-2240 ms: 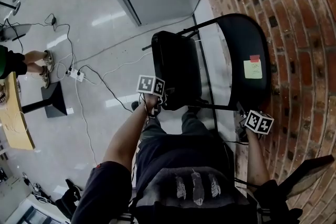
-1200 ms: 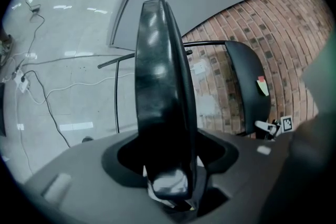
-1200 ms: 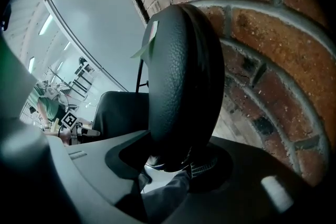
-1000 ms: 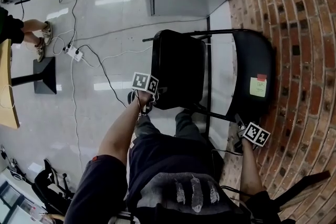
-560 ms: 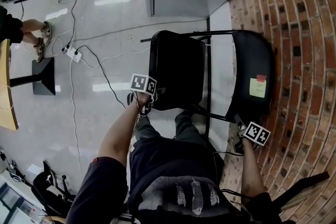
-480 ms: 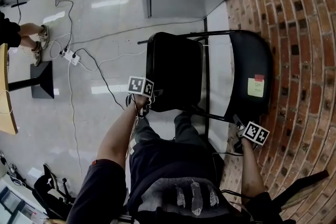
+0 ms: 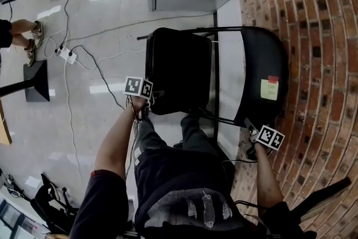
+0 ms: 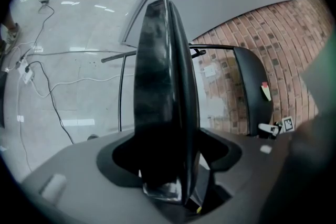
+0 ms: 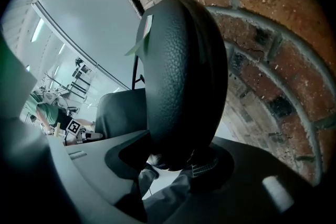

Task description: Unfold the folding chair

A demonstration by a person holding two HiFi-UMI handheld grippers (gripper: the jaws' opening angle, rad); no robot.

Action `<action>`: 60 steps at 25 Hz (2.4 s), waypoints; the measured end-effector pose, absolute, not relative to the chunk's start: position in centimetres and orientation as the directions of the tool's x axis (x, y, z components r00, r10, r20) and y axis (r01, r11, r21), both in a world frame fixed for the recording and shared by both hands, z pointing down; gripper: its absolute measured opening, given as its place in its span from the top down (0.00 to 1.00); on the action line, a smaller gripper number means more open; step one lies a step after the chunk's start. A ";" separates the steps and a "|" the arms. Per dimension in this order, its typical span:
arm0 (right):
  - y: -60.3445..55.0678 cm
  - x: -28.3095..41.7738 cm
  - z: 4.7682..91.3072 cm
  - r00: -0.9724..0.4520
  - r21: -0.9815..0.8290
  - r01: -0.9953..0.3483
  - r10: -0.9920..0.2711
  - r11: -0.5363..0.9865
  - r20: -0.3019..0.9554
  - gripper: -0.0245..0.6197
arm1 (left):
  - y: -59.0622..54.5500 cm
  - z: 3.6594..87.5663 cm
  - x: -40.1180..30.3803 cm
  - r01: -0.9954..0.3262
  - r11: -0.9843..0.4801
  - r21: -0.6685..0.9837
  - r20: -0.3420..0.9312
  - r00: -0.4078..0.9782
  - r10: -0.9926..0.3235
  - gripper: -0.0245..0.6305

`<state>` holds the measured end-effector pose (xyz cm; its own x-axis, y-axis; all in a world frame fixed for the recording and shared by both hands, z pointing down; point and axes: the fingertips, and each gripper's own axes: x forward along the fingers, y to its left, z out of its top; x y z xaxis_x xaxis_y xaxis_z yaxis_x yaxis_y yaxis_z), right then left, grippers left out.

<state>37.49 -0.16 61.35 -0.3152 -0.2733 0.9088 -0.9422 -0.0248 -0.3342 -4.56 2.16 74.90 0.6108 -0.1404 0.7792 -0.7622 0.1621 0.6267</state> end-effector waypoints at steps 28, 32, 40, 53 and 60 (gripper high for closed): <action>0.9 35.7 63.8 -0.331 -0.355 -0.930 -0.204 -0.094 0.921 0.63 | 3.2 78.8 -8.8 -0.757 0.188 0.626 0.779 0.602 -0.173 0.42; 1.0 35.6 64.2 -0.339 -0.363 -0.927 -0.199 -0.097 0.919 0.63 | 3.5 79.3 -9.1 -0.755 0.188 0.628 0.778 0.603 -0.177 0.42; 1.2 35.2 64.7 -0.364 -0.386 -0.918 -0.198 -0.088 0.910 0.63 | 3.5 79.9 -9.8 -0.748 0.179 0.639 0.769 0.611 -0.189 0.41; 0.7 35.5 65.2 -0.400 -0.417 -0.907 -0.191 -0.055 0.896 0.64 | 3.1 79.6 -9.6 -0.755 0.178 0.631 0.774 0.598 -0.209 0.40; 0.3 37.4 65.5 -0.393 -0.410 -0.909 -0.176 -0.073 0.902 0.63 | 2.7 79.1 -8.0 -0.757 0.174 0.630 0.775 0.600 -0.198 0.40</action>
